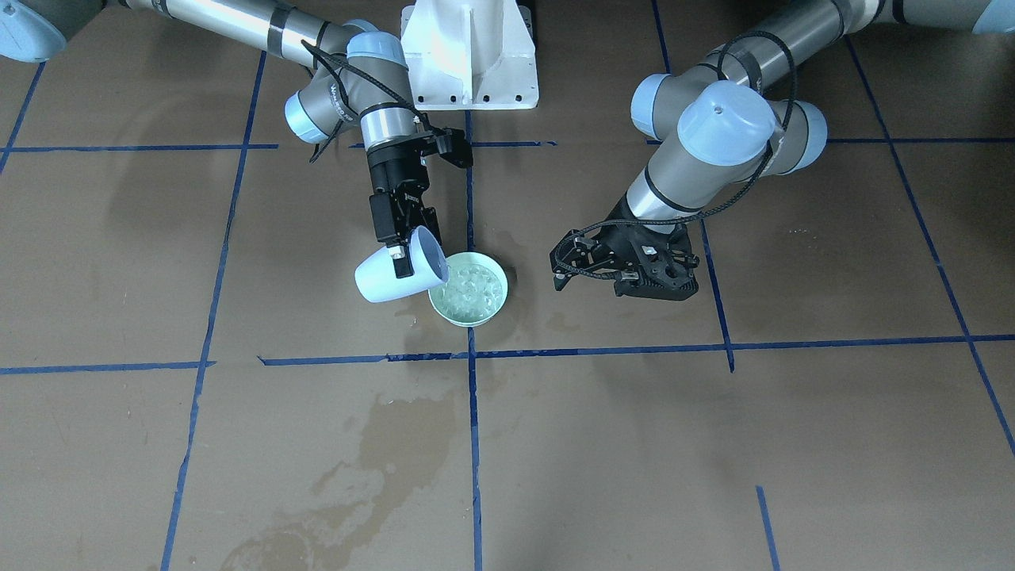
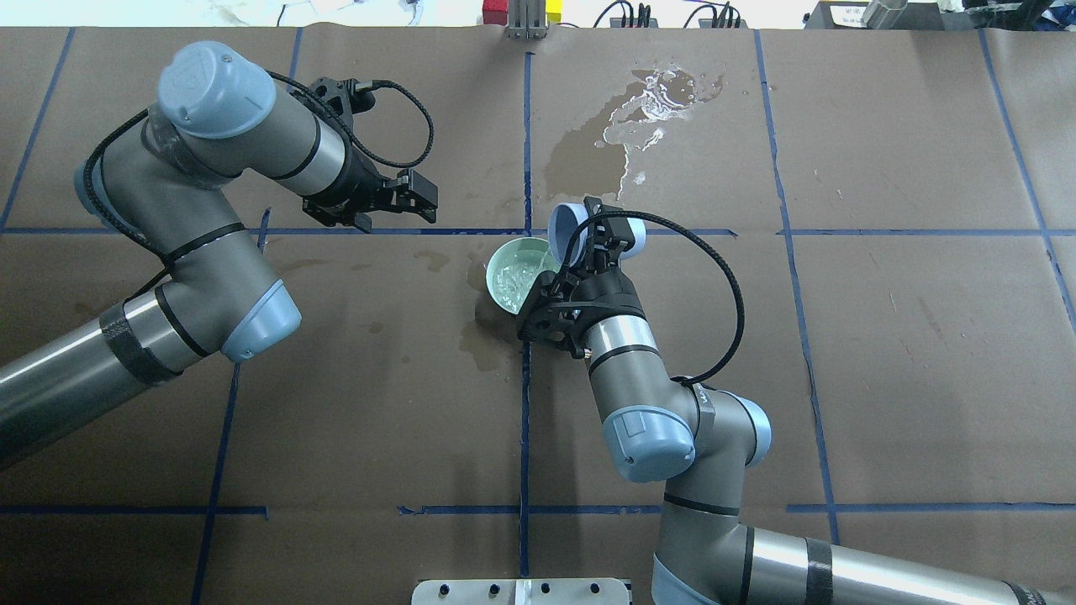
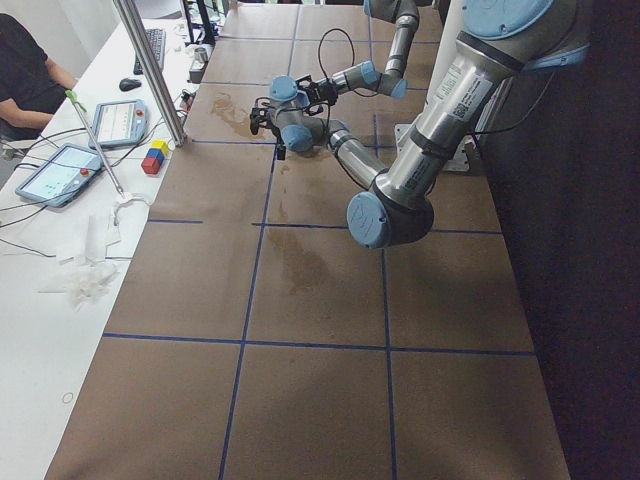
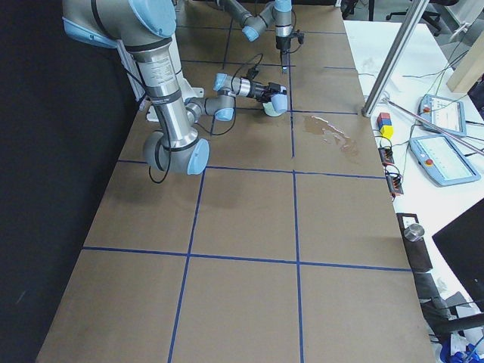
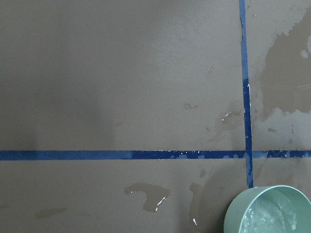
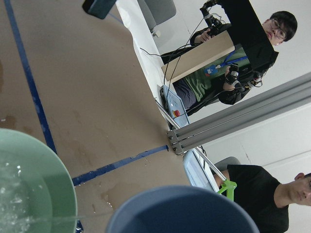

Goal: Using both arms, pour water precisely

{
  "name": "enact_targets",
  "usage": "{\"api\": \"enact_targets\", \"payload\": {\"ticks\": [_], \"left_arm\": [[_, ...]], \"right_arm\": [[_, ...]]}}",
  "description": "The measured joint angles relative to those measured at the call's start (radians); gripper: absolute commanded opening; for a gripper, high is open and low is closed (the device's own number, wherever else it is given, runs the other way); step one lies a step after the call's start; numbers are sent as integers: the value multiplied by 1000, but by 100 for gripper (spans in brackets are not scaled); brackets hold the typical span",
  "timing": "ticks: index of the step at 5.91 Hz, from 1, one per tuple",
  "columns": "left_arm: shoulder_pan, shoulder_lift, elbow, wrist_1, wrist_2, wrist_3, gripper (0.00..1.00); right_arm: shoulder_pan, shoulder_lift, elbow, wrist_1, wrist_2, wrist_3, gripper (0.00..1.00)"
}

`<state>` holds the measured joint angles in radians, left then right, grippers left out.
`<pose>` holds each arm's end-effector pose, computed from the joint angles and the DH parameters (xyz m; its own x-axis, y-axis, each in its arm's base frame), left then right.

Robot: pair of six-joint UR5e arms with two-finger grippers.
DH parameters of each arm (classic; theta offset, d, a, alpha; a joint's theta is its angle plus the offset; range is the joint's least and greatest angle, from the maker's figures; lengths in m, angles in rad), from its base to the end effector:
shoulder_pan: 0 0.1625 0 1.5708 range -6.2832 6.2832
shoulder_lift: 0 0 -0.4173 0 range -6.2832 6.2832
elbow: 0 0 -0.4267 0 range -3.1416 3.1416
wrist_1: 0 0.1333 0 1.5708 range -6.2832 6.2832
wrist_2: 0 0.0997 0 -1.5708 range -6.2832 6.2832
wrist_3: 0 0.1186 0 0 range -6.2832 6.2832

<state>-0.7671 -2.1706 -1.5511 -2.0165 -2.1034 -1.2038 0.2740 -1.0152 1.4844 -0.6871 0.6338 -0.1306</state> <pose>0.4759 -0.5603 0.2408 0.4507 -0.0052 -0.8926 0.1324 0.9893 0.0611 -0.6031 -0.4073 0.2419 0.8827 -0.3618 -0.2999 0.3258 0.0115 0.9454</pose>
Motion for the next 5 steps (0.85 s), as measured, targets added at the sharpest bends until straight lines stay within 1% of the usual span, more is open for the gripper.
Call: {"api": "enact_targets", "payload": {"ticks": [1,2,4,5], "left_arm": [[0,0,-1,0,0,-1,100],[0,0,-2,1,0,-2,100],[1,-1,-5,1,1,-3,100],[0,-1,-7,1,2,-3,100]], "right_arm": [[-4,-5,2,12,-2,122,12],[-4,-12,4,48,-4,222,12],[3,-50,13,169,-8,370,12],[8,-110,48,239,-13,448,12]]}}
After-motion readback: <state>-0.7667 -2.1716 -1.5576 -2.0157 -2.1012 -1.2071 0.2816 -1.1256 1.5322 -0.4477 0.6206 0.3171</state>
